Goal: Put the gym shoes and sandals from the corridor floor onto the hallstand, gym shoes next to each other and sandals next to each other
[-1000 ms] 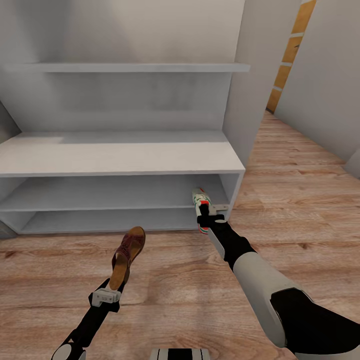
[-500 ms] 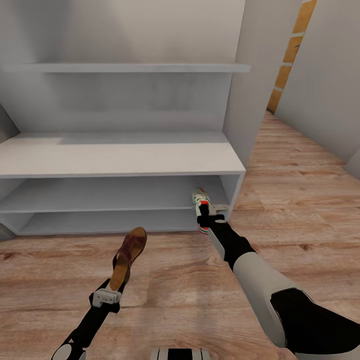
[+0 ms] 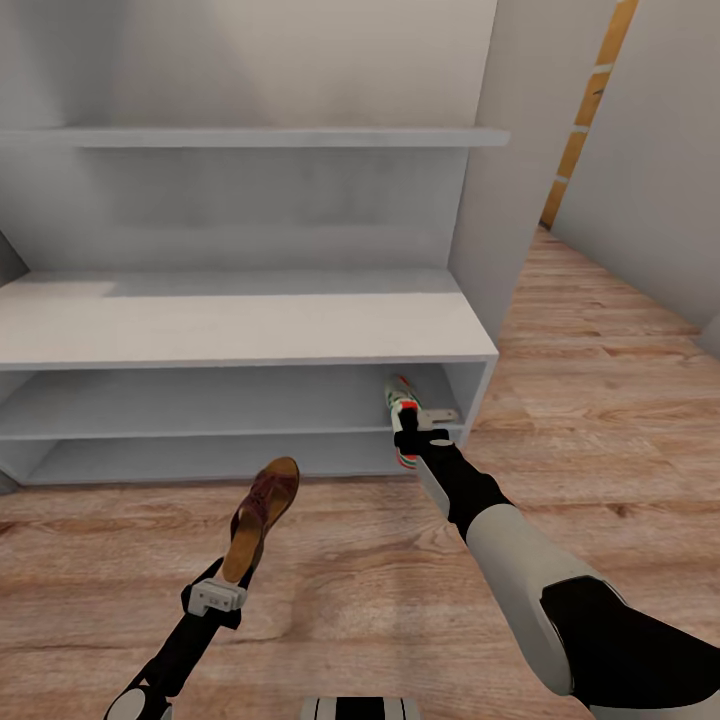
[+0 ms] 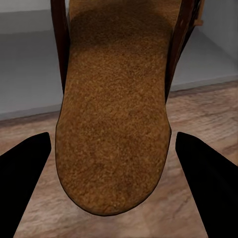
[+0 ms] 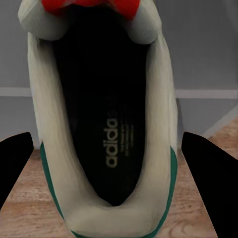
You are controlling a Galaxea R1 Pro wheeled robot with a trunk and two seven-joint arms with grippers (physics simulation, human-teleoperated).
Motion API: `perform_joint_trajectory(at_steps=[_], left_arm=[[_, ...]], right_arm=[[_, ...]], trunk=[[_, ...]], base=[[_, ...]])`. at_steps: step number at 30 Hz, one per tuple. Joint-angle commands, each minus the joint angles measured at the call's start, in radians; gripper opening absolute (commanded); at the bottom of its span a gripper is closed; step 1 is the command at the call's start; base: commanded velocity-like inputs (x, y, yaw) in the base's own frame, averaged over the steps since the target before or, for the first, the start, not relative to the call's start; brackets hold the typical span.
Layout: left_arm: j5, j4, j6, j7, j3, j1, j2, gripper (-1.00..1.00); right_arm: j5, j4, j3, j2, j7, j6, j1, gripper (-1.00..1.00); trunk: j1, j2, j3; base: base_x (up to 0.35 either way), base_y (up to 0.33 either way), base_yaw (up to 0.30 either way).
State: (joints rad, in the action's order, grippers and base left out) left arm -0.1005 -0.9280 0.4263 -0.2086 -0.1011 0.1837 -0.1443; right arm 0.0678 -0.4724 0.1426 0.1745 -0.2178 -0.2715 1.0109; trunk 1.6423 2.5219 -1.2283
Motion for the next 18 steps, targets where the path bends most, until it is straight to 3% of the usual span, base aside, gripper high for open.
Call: perform_joint_trajectory(at_steps=[1, 18], left_arm=[[0.001, 0.0, 0.0, 0.0, 0.0, 0.0, 0.0, -1.0], [0.004, 0.0, 0.0, 0.0, 0.0, 0.0, 0.0, -1.0]], right_arm=[[0.0, 0.0, 0.0, 0.0, 0.0, 0.0, 0.0, -1.0], [0.0, 0.0, 0.0, 0.0, 0.0, 0.0, 0.0, -1.0]], trunk=[[0.0, 0.0, 0.0], [0.0, 0.0, 0.0]], base=[[0.036, 0.0, 0.0], [0.01, 0.0, 0.0]])
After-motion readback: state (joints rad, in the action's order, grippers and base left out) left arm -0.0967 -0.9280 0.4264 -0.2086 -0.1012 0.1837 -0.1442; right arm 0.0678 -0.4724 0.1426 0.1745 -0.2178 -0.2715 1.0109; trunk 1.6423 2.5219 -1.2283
